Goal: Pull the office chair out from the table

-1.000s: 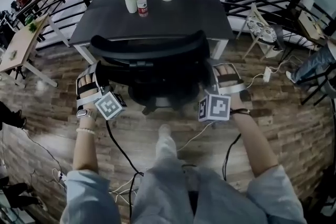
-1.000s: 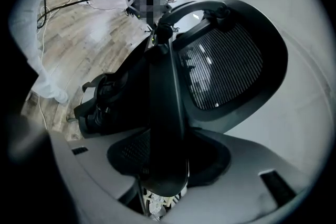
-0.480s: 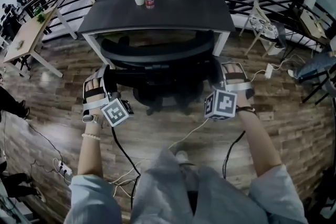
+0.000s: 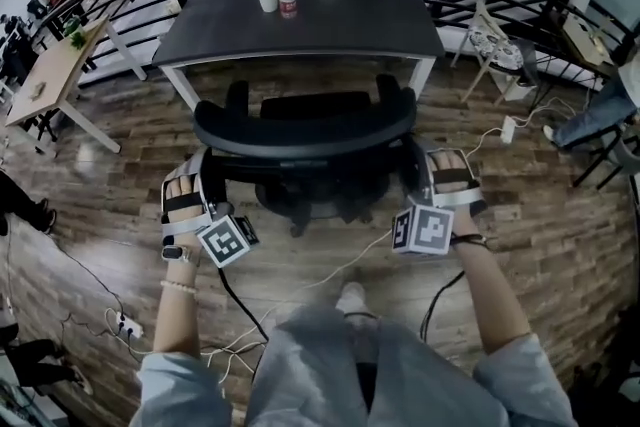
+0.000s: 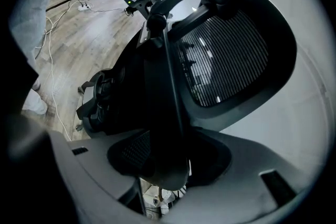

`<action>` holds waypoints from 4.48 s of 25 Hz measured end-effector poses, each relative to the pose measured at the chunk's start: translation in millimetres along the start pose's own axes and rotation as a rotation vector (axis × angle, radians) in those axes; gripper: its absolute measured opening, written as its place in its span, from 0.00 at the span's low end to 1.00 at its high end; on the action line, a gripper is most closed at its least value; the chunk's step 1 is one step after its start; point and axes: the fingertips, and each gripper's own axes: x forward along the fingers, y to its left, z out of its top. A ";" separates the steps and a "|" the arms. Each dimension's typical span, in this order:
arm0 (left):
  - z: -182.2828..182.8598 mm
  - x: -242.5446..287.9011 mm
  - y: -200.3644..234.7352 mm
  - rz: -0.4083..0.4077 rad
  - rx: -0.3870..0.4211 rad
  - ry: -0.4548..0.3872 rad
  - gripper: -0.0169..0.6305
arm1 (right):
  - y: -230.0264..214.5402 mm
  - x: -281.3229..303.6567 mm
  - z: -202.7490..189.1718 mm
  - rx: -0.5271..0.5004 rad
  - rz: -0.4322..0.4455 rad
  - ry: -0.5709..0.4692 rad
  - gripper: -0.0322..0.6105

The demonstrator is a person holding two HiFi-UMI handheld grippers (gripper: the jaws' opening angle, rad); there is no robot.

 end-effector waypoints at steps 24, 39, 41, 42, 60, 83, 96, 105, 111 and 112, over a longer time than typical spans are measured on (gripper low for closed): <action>-44.2 -69.7 -9.2 0.022 -0.014 -0.040 0.34 | 36.8 -85.7 39.6 0.006 -0.045 0.052 0.36; -43.2 -66.4 -5.0 0.032 -0.124 -0.044 0.35 | 36.5 -81.8 40.8 0.023 -0.015 0.055 0.37; -44.0 -67.2 -4.6 0.022 -0.160 -0.040 0.36 | 36.0 -82.4 41.4 0.041 -0.014 0.051 0.37; -44.3 -68.2 -4.0 0.017 -0.174 -0.039 0.36 | 35.5 -82.8 41.7 0.051 -0.014 0.049 0.38; -33.9 -135.4 -12.4 -0.133 -0.562 -0.093 0.29 | 26.9 -124.5 67.8 0.434 0.011 -0.064 0.42; 28.3 -203.9 37.3 -0.143 -0.996 -0.296 0.04 | 33.2 -180.5 116.9 1.078 0.123 -0.258 0.06; 45.1 -216.1 32.4 -0.213 -1.044 -0.338 0.04 | 40.6 -185.6 132.8 1.146 0.194 -0.308 0.05; 49.9 -216.7 30.6 -0.225 -1.035 -0.348 0.04 | 39.9 -185.3 132.7 1.121 0.205 -0.310 0.05; 51.4 -216.4 30.0 -0.227 -1.027 -0.353 0.04 | 38.0 -185.5 131.4 1.119 0.196 -0.306 0.05; 52.1 -216.2 29.7 -0.229 -1.022 -0.353 0.04 | 37.0 -185.7 130.0 1.120 0.193 -0.304 0.05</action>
